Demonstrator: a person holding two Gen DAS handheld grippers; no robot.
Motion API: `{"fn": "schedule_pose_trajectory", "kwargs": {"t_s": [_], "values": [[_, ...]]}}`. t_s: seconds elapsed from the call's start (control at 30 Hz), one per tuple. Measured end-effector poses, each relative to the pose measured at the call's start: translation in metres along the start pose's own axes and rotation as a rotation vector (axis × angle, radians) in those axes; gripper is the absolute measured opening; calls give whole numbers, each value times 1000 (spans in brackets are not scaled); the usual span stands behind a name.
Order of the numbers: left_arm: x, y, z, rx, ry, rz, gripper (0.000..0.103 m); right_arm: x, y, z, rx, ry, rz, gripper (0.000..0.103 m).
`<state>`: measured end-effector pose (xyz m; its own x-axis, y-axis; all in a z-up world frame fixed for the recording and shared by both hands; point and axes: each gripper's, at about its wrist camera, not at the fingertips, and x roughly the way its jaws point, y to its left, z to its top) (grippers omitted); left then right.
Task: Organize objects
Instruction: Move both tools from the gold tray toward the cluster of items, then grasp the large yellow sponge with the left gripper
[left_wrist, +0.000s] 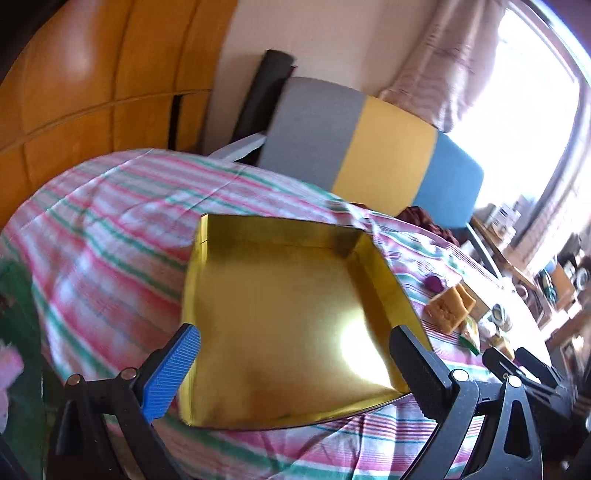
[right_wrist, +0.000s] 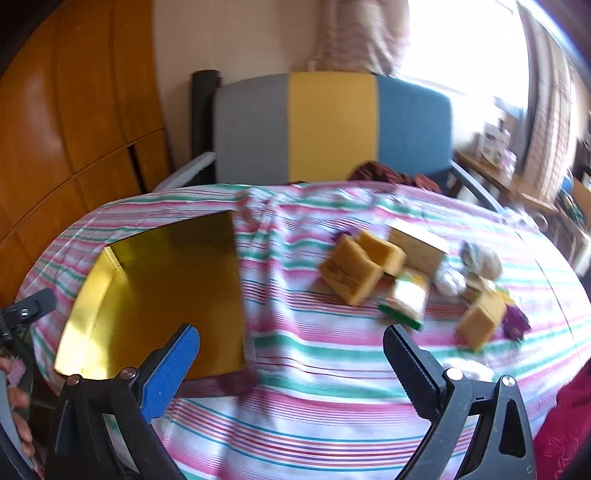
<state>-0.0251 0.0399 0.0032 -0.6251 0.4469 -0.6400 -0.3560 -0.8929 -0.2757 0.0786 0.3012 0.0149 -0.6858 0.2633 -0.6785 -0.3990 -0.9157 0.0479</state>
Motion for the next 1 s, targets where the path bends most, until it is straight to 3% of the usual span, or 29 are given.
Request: {"fn": "schedule_pose_trajectory", "kwargs": {"t_s": [0.1, 0.23, 0.33, 0.6, 0.73, 0.83, 1.0], "values": [[9, -22, 5, 64, 35, -48, 103, 5, -31, -1, 42, 26, -29, 102], [21, -54, 14, 159, 40, -39, 103, 11, -79, 4, 111, 59, -55, 102], [35, -78, 24, 198, 40, -52, 103, 11, -110, 10, 150, 54, -80, 102], [96, -166, 40, 407, 154, -150, 103, 20, -194, 27, 269, 23, -145, 102], [130, -212, 36, 526, 218, -185, 103, 33, -215, 28, 333, 37, -101, 102], [158, -244, 26, 630, 249, -167, 103, 37, -224, 25, 387, 46, -50, 102], [205, -275, 14, 722, 335, -138, 103, 42, -238, 17, 504, 79, 22, 102]]}}
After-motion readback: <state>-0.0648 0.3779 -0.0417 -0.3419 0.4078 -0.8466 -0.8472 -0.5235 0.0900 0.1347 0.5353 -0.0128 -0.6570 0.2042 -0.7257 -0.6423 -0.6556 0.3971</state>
